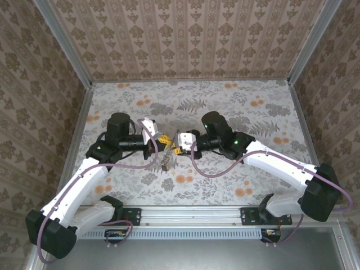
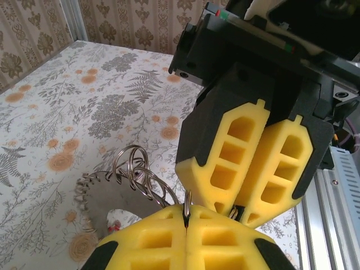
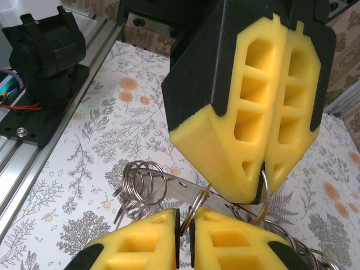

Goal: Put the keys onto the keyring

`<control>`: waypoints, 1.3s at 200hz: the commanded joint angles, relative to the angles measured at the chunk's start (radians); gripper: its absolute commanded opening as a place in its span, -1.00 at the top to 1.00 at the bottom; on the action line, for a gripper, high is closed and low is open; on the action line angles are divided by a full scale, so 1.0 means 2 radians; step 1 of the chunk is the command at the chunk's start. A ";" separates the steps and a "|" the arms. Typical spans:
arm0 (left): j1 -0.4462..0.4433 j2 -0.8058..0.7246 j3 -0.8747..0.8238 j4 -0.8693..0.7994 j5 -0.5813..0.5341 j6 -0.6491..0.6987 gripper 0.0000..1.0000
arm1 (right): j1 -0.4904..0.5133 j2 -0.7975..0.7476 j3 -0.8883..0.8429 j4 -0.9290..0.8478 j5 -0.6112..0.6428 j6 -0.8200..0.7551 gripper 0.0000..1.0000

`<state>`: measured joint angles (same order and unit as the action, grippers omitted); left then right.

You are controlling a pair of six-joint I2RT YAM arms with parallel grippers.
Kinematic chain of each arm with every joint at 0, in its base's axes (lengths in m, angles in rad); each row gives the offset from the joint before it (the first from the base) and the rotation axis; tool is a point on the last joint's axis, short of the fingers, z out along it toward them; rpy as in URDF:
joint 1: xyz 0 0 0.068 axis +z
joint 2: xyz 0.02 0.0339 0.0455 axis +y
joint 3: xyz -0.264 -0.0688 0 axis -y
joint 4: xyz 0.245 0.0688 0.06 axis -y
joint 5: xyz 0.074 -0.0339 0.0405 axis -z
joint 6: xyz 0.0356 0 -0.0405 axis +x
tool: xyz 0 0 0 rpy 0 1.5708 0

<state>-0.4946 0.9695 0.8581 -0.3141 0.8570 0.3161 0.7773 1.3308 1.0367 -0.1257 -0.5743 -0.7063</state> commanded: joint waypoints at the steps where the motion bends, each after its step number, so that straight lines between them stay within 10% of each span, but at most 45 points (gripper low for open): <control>1: 0.004 -0.001 0.024 0.010 0.015 -0.014 1.00 | 0.001 0.009 -0.001 0.011 0.012 0.015 0.70; 128: 0.070 0.044 0.013 -0.006 0.042 -0.110 1.00 | 0.002 -0.028 -0.050 0.123 0.018 0.058 1.00; 192: 0.094 0.032 0.010 -0.021 0.011 -0.140 0.14 | 0.002 -0.024 -0.050 0.140 0.017 0.065 1.00; 260: 0.093 -0.079 -0.031 -0.061 0.117 0.042 0.10 | 0.001 -0.023 -0.038 0.142 -0.007 0.069 1.00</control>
<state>-0.2897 0.8730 0.8406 -0.3985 0.9947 0.2211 0.7753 1.3148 0.9329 0.1089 -0.5129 -0.5858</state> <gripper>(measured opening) 0.449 0.054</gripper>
